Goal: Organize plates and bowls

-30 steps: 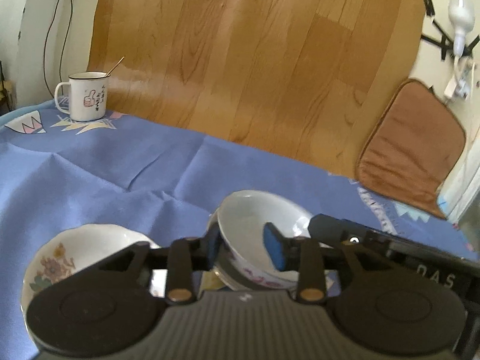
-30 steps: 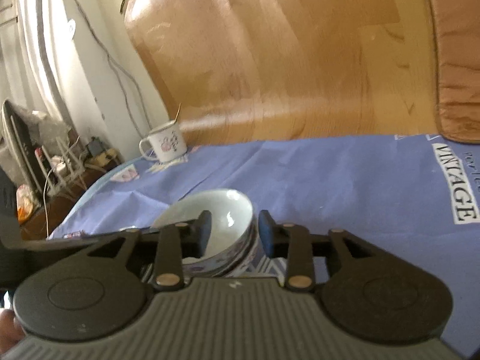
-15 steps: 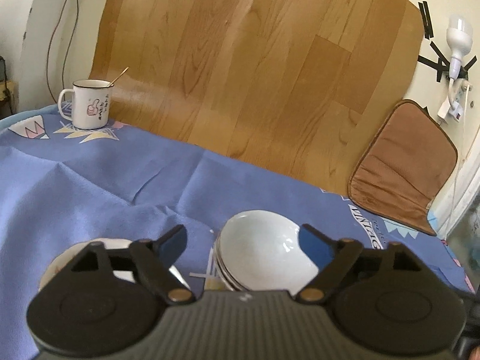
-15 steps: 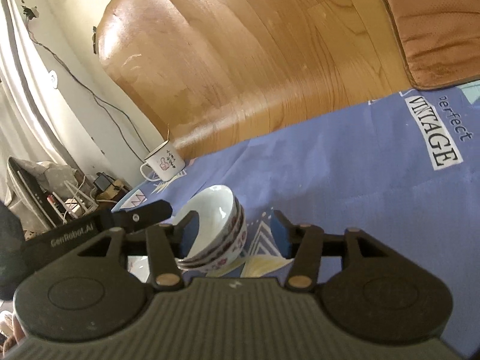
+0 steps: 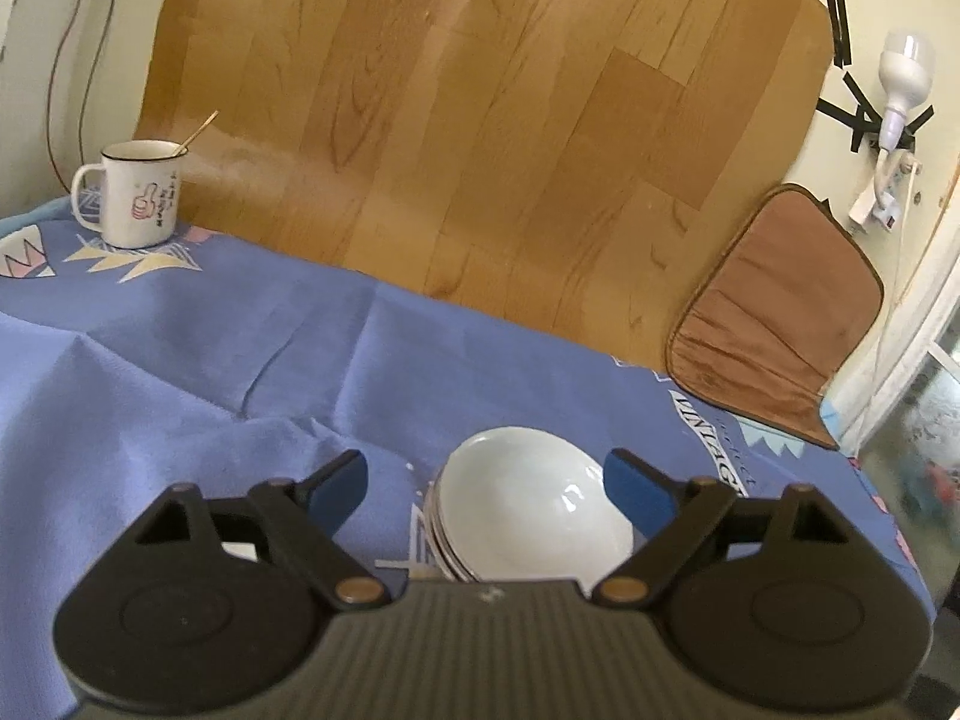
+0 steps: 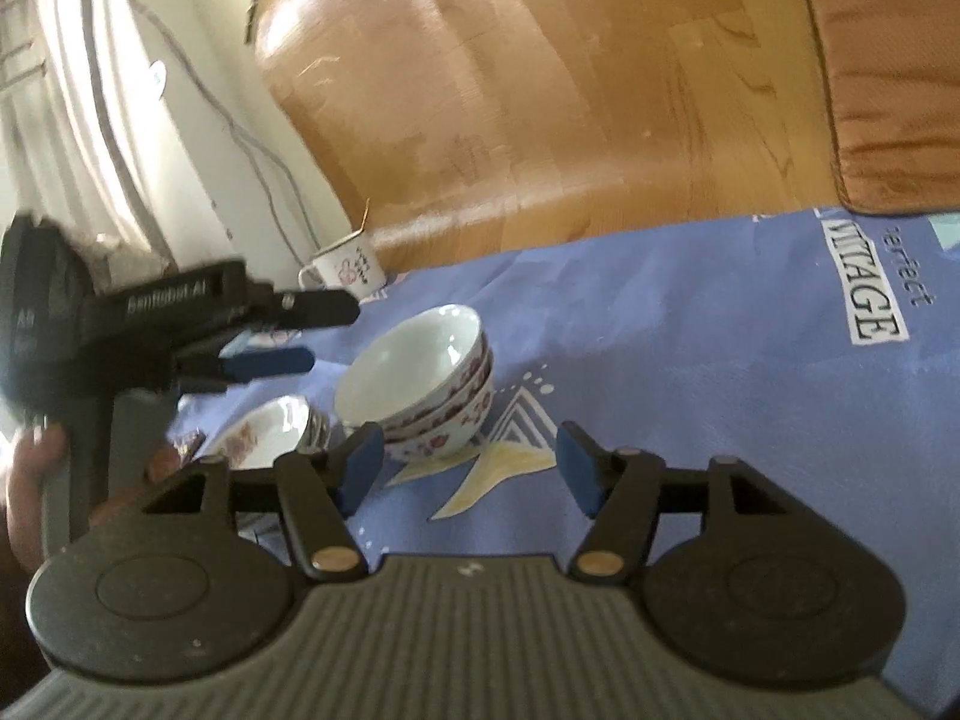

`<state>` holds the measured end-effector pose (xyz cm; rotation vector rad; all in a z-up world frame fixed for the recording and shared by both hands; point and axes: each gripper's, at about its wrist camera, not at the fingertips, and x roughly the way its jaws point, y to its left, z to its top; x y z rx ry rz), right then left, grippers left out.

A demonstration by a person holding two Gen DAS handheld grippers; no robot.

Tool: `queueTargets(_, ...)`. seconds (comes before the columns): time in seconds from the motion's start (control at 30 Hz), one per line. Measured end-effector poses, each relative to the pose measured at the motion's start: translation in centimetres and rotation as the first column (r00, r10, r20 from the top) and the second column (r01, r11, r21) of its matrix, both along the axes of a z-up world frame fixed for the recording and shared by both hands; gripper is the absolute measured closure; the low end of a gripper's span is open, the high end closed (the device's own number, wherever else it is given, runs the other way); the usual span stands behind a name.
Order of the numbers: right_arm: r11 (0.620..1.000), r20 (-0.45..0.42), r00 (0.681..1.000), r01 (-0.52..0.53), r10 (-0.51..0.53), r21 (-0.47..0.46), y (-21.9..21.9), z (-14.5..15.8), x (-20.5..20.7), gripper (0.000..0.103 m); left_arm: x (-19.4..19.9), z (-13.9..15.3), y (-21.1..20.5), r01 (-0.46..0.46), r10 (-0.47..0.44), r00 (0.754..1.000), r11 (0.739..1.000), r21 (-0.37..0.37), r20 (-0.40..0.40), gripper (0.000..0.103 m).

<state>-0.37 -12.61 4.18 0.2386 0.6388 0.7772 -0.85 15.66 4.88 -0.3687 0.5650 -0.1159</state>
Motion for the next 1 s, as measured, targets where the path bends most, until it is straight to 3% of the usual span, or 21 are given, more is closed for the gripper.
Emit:
queueTargets(0.47, 0.979, 0.085, 0.99, -0.1, 0.116, -0.177, 4.7, -0.5, 1.1, 0.036, 2.8, -1.6, -1.3, -0.006, 0.011, 0.993, 0.999, 0.047, -0.114, 0.022)
queueTargets(0.7, 0.938, 0.119, 0.975, -0.14, 0.186, -0.317, 8.8, -1.2, 2.0, 0.027, 3.6, -3.1, -2.9, 0.029, -0.015, 0.987, 0.996, 0.085, -0.163, 0.043)
queueTargets(0.8, 0.931, 0.093, 0.977, -0.152, 0.192, -0.332, 9.5, -2.0, 2.8, 0.031, 3.5, -3.4, -4.1, 0.024, -0.003, 0.989, 0.989, 0.147, -0.147, 0.045)
queueTargets(1.0, 0.938, 0.079, 0.981, -0.143, 0.176, -0.315, 9.1, -2.1, 2.9, 0.032, 3.3, -3.3, -4.4, 0.029, -0.01, 0.99, 0.991, 0.128, -0.143, 0.049)
